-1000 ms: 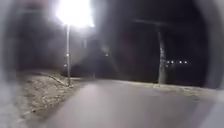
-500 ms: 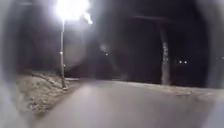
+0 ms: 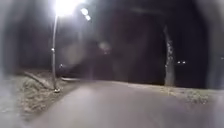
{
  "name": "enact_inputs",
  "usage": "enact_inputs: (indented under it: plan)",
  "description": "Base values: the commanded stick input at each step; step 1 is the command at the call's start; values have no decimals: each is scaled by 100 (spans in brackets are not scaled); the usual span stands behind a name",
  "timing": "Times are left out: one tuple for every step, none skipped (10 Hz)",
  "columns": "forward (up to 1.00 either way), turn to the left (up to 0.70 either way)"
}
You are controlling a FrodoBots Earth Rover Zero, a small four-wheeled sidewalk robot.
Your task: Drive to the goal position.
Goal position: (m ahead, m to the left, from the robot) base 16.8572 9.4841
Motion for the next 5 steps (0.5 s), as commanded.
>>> enact_inputs:
  plan:
    - [100, 10]
    - [100, 10]
    - [100, 10]
    - [100, 10]
    - [100, 10]
